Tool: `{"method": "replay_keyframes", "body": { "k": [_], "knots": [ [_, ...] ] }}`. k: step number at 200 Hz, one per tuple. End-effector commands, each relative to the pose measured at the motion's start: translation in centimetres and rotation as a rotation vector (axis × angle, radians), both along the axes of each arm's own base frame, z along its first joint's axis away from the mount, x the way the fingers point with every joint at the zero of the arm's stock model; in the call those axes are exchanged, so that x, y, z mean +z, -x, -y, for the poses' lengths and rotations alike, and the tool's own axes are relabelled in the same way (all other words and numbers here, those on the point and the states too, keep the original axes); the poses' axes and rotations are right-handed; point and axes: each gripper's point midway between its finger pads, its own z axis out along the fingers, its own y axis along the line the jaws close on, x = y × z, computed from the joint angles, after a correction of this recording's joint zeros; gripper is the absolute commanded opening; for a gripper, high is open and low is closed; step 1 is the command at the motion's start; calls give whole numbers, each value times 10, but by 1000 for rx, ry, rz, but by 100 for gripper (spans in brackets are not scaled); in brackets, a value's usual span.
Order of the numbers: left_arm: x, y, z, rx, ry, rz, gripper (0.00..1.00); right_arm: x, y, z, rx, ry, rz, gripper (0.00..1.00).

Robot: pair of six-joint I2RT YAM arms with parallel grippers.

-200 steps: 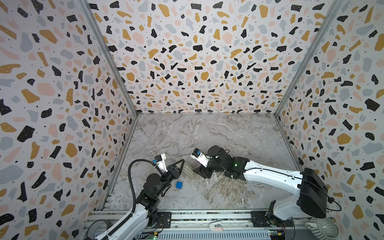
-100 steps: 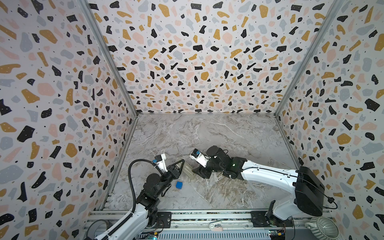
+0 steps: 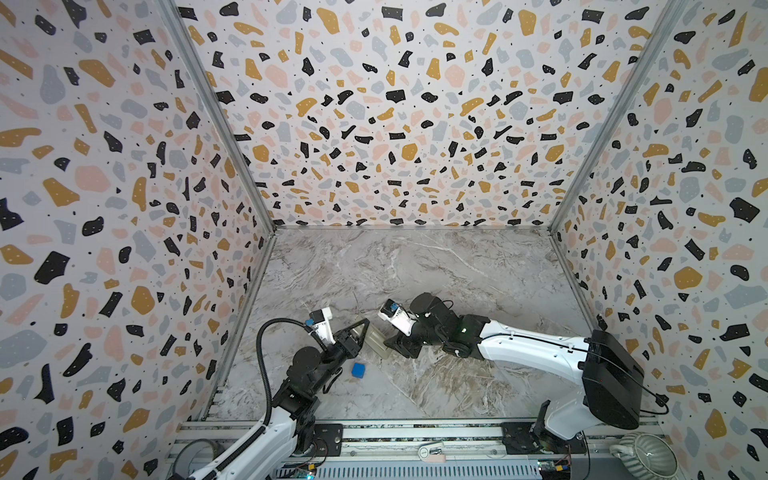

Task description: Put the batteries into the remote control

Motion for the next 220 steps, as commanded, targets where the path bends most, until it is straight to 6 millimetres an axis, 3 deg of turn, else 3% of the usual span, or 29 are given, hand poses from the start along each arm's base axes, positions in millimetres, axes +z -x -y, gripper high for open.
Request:
{"method": "replay_keyframes", "body": {
  "k": [1,79,164,200,220],
  "knots": [
    [-15,9,-2,-9,2,13,0,-2,-1,-1,0,-5,-5,58],
    [-14,10,-1,-19,4,17,0,-12,-4,-3,-7,14,-7,57],
    [3,13,4,-51,53,56,0,-29,-10,-3,-20,51,-5,56],
    [9,13,5,-59,70,66,0,-31,-11,-1,-26,63,0,56],
    [9,13,5,-58,67,66,0,-22,-10,-1,-19,50,15,57]
  ]
}}
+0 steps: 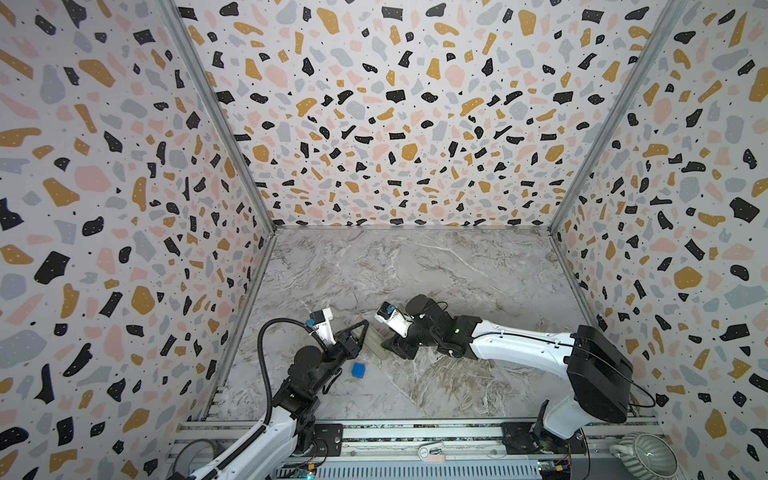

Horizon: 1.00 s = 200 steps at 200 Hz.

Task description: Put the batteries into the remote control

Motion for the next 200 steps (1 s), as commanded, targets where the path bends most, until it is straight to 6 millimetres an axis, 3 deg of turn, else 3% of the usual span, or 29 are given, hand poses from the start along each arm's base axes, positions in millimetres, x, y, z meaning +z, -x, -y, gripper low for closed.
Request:
{"method": "replay_keyframes", "body": {
  "k": [1,50,71,101,200],
  "knots": [
    [17,14,6,-63,94,87,0,-4,-5,5,-18,35,21,57],
    [13,9,3,-33,81,61,0,40,6,3,7,-58,74,67],
    [13,6,1,-15,87,52,0,48,9,3,11,-86,71,72],
    [13,5,-1,-2,94,48,0,42,11,-2,25,-87,57,79],
    [10,3,-2,9,87,40,0,22,21,-27,83,-78,8,80]
  ]
}}
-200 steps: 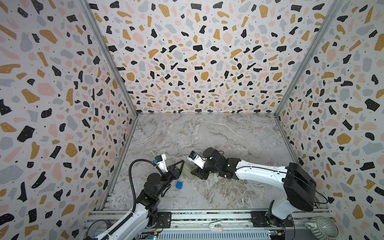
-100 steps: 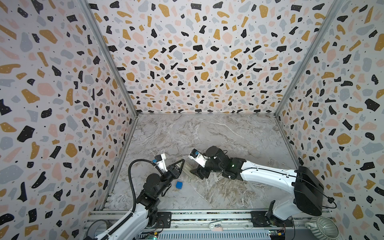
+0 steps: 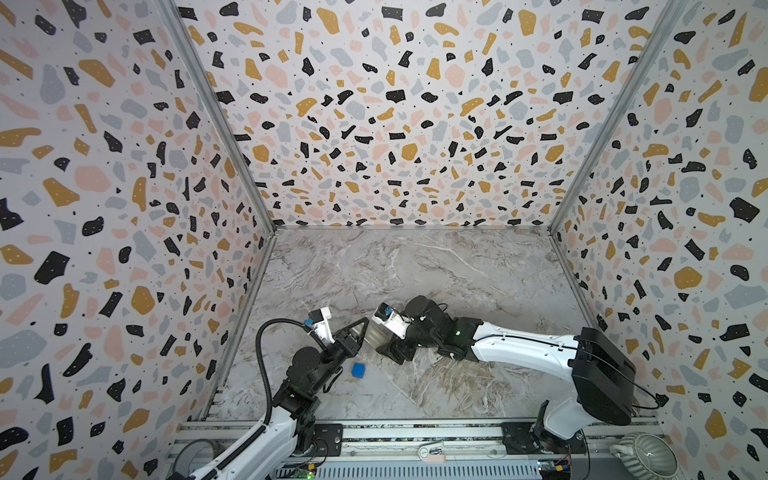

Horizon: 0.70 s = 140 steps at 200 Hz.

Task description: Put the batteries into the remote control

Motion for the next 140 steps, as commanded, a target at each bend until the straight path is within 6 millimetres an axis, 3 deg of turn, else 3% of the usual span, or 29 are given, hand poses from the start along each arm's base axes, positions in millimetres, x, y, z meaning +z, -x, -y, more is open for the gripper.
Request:
{"method": "replay_keyframes", "body": {
  "k": [1,74,140],
  "knots": [
    [-2,4,-2,5,17,30,0,10,4,-15,24,-34,-5,80],
    [-4,5,-3,8,20,31,0,-4,1,-18,1,-2,-7,65],
    [-6,5,-4,10,18,28,0,-7,0,-19,-3,-3,-8,40]
  ]
}}
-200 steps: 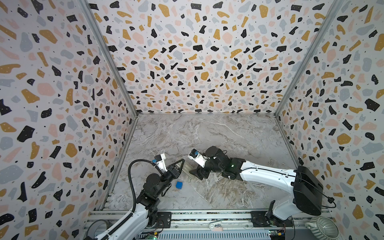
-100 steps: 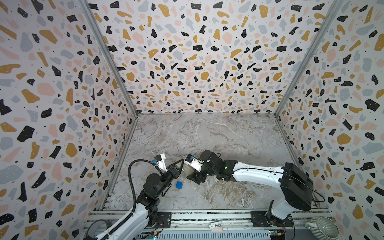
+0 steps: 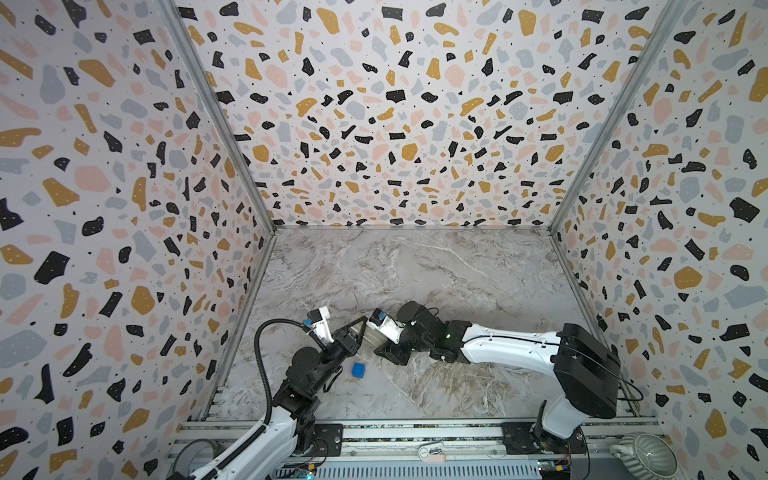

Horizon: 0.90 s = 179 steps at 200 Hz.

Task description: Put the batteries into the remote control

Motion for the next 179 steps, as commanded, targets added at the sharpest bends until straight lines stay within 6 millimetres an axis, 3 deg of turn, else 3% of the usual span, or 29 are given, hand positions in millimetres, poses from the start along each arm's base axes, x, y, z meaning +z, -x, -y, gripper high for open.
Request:
{"method": "replay_keyframes", "body": {
  "k": [1,36,75,100,141,179],
  "knots": [
    [-9,7,-2,-6,11,17,0,14,-2,-8,8,-33,25,39],
    [-9,6,-1,-10,-11,17,0,14,-3,-6,1,-35,29,26],
    [-8,7,-1,-12,-55,39,46,16,-6,1,-9,-46,33,18],
    [-6,7,3,-33,-112,53,65,16,-13,11,-25,-49,24,15],
    [14,15,16,-124,-226,183,80,35,-16,36,-7,-127,11,13],
    [42,27,30,-208,-248,316,86,61,-6,57,79,-242,5,13]
  ]
}}
